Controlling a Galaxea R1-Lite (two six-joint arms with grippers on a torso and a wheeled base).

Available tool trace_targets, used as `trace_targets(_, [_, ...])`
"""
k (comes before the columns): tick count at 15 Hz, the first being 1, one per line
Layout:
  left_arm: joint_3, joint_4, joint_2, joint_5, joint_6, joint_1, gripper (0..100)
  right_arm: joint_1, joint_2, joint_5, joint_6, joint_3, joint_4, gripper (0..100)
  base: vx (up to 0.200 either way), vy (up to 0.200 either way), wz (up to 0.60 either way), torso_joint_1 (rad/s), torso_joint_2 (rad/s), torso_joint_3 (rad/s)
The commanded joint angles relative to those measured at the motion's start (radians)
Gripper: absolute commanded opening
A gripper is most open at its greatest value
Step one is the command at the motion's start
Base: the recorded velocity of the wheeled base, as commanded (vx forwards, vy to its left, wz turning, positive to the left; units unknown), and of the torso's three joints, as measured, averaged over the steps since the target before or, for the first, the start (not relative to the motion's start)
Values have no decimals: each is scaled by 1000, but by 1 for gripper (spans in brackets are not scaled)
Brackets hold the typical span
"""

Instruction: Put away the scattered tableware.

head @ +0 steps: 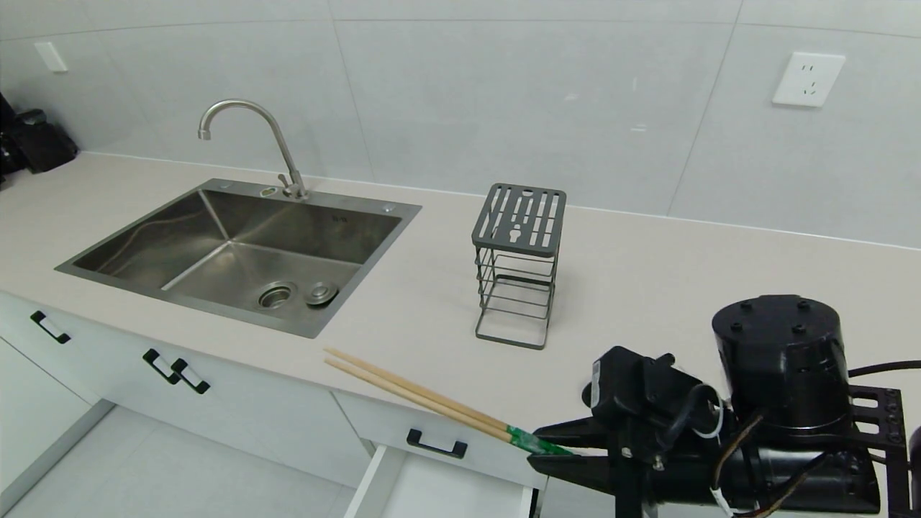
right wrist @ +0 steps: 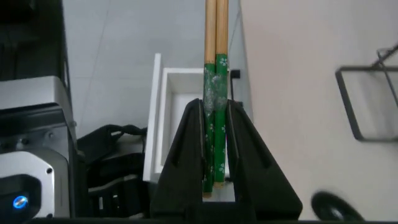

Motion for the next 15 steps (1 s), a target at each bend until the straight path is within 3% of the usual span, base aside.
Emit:
trace_targets(1, [0,0,1,0,0,0,100,40,55,-5,6,-88,1,0,0,0,0,0,0,0])
trace_targets(4, [0,0,1,0,0,0,100,40,113,-26,6,-184,34,0,0,0,0,0,0,0])
trace_targets(7, [0,0,1,0,0,0,100,31,111,-43,-37,-144,156,0,0,0,0,0,0,0])
trace_targets(11, [0,0,1,1,0,0,100,37,113,-129,-33,-129,121,0,0,0,0,0,0,0])
trace_targets(15, [0,0,1,1,0,0,100,63,102,-135,9,-123,77,0,0,0,0,-30,60,34])
